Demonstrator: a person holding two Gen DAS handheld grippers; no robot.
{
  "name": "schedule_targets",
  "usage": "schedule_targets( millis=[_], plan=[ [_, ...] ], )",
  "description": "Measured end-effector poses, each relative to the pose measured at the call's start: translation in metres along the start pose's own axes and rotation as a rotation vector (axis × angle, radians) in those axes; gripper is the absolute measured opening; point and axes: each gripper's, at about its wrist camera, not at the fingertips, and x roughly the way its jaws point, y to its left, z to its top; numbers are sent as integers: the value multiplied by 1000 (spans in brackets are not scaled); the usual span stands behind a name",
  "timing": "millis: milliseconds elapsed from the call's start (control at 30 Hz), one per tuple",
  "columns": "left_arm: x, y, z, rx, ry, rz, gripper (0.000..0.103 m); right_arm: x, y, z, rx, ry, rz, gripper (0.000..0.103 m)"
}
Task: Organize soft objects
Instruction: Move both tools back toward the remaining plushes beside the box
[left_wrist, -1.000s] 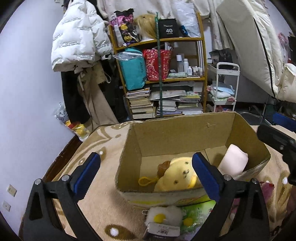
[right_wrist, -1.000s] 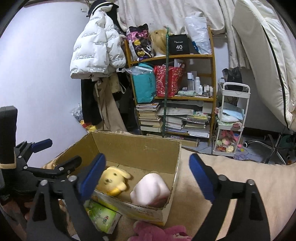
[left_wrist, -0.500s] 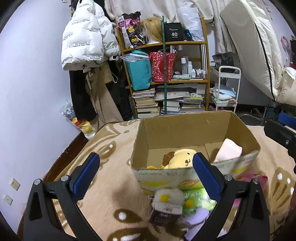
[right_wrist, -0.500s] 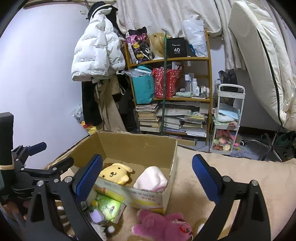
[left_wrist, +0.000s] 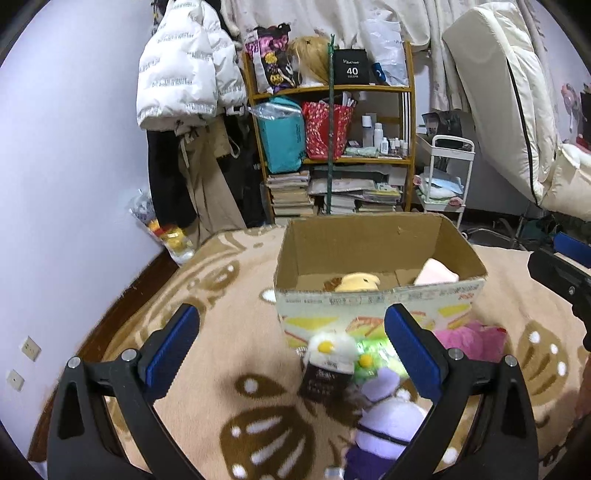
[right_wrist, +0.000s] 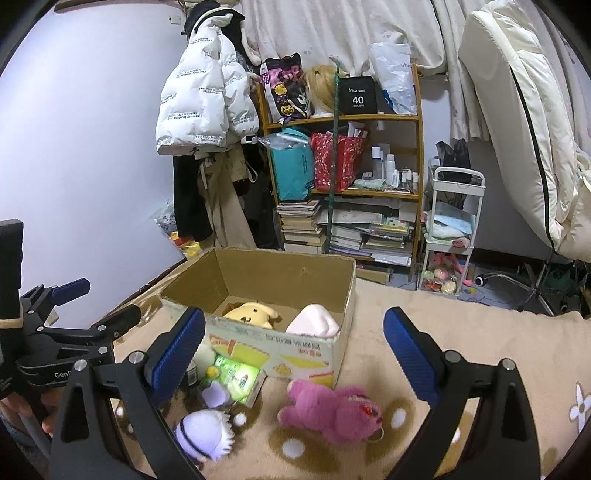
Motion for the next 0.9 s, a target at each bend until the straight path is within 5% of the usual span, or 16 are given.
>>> schedule_targets(
  millis=[500, 900],
  plan=[
    [-28, 2, -20, -6, 27, -12, 99, -26, 1, -16, 39, 54, 2, 101],
    [-13, 0, -25, -25, 86, -31, 99, -11, 1, -24, 37, 113, 0, 101]
  ],
)
